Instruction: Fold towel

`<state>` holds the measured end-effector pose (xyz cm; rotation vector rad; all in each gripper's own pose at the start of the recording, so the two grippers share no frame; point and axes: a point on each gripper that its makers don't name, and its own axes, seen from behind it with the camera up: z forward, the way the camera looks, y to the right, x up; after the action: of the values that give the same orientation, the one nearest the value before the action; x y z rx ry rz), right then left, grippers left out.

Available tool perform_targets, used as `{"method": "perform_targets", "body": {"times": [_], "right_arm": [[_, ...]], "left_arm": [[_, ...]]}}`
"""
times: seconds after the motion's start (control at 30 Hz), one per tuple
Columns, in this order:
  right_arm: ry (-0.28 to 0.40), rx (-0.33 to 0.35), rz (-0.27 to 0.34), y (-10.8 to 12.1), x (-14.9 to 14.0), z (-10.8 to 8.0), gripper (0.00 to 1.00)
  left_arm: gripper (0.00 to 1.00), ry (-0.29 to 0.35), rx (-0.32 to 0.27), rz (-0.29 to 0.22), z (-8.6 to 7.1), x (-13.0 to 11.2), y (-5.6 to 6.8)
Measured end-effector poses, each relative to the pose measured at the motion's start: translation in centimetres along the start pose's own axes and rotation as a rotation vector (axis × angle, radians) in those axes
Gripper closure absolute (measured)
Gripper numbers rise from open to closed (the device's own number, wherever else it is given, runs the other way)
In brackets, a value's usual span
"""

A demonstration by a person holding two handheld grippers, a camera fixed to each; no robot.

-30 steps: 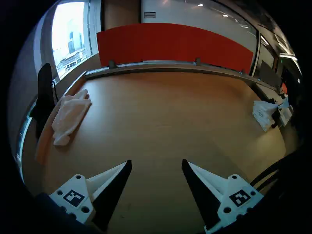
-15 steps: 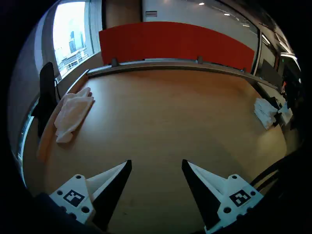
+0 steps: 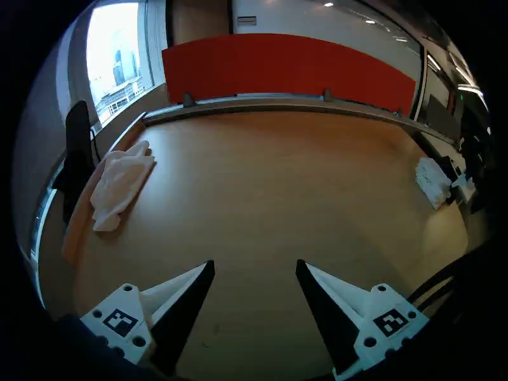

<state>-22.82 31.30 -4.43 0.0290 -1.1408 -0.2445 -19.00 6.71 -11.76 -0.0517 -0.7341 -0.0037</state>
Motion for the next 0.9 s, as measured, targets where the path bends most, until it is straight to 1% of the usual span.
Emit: {"method": "perform_targets", "body": {"times": [0.1, 0.23, 0.43, 0.5, 0.6, 0.63, 0.67, 0.7, 0.77, 0.9], "right_arm": [[0.003, -0.006, 0.0, 0.0, -0.1, 0.0, 0.88], [0.015, -0.01, 0.003, 0.0, -0.1, -0.2, 0.75], [0.024, -0.02, 0.001, 0.2, -0.5, -0.5, 0.63], [0.026, -0.025, 0.001, 0.2, -0.6, -0.6, 0.56], [0.032, -0.031, 0.003, 0.3, -0.7, -0.8, 0.54], [0.036, -0.03, 0.003, 0.2, -0.6, -0.9, 0.54], [0.04, -0.029, 0.004, 0.1, -0.6, -0.9, 0.5], [0.044, -0.027, 0.005, 0.0, -0.5, -1.0, 0.42], [0.058, -0.016, 0.005, -0.5, -0.3, -1.2, 0.35], [0.083, 0.023, 0.009, -2.0, 0.4, -1.5, 0.33]], "left_arm": [[0.05, 0.0, 0.0, 0.001, 0.0, 0.1, 0.0], [0.05, -0.001, -0.004, 0.0, 0.2, 0.1, 0.2], [0.05, -0.002, -0.011, 0.003, 0.4, 0.1, 0.5], [0.05, -0.002, -0.013, 0.004, 0.5, 0.2, 0.5], [0.05, -0.001, -0.017, 0.004, 0.6, 0.2, 0.7], [0.05, -0.001, -0.017, 0.004, 0.6, 0.2, 0.7], [0.05, 0.0, -0.018, 0.004, 0.6, 0.3, 0.7], [0.05, 0.0, -0.018, 0.003, 0.7, 0.3, 0.7], [0.05, 0.001, -0.019, 0.003, 0.7, 0.3, 0.7], [0.05, 0.002, -0.022, 0.0, 0.7, 0.3, 0.7]]}}
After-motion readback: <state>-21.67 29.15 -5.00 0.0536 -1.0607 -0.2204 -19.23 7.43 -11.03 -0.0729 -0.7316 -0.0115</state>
